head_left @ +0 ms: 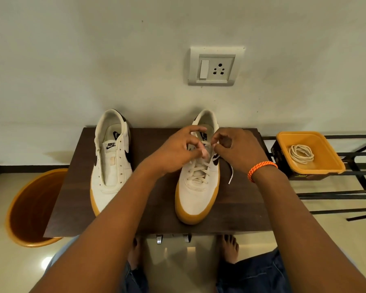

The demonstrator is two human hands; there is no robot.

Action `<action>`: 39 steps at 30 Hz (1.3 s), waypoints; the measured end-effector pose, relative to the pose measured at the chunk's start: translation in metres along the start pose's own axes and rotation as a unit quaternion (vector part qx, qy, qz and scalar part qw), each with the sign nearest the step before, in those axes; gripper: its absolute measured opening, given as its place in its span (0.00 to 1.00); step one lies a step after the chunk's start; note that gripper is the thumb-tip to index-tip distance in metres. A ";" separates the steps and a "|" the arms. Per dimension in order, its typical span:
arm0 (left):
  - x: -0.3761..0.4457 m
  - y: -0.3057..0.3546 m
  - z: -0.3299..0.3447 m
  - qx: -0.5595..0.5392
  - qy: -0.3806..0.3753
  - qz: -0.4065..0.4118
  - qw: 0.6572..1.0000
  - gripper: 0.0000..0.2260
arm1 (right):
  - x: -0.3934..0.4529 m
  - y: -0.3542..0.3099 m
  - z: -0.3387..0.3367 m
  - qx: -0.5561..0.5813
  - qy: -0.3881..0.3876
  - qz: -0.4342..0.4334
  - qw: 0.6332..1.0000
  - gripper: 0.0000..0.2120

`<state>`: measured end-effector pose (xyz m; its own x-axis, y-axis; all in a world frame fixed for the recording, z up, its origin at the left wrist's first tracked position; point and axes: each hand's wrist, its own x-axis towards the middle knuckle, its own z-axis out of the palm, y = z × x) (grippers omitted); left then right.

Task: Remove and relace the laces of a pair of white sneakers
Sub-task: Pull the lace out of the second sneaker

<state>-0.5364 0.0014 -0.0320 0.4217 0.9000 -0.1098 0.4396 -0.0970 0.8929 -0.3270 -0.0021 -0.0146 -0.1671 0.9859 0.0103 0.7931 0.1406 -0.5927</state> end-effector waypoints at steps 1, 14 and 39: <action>-0.002 0.003 -0.005 -0.062 0.010 -0.015 0.998 0.07 | 0.000 0.001 -0.001 -0.003 -0.001 0.004 1.000 0.04; 0.005 -0.008 0.030 0.182 0.063 0.007 0.981 0.11 | -0.001 -0.001 -0.003 0.014 0.003 0.014 1.000 0.05; 0.007 -0.005 0.029 0.174 0.071 0.002 0.982 0.09 | 0.004 0.003 0.001 0.012 0.004 0.012 1.000 0.05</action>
<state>-0.5126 -0.0038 -0.0503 0.3192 0.9474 -0.0228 0.6928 -0.2169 0.6878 -0.3259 0.0027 -0.0174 -0.1431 0.9897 0.0031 0.7822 0.1150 -0.6123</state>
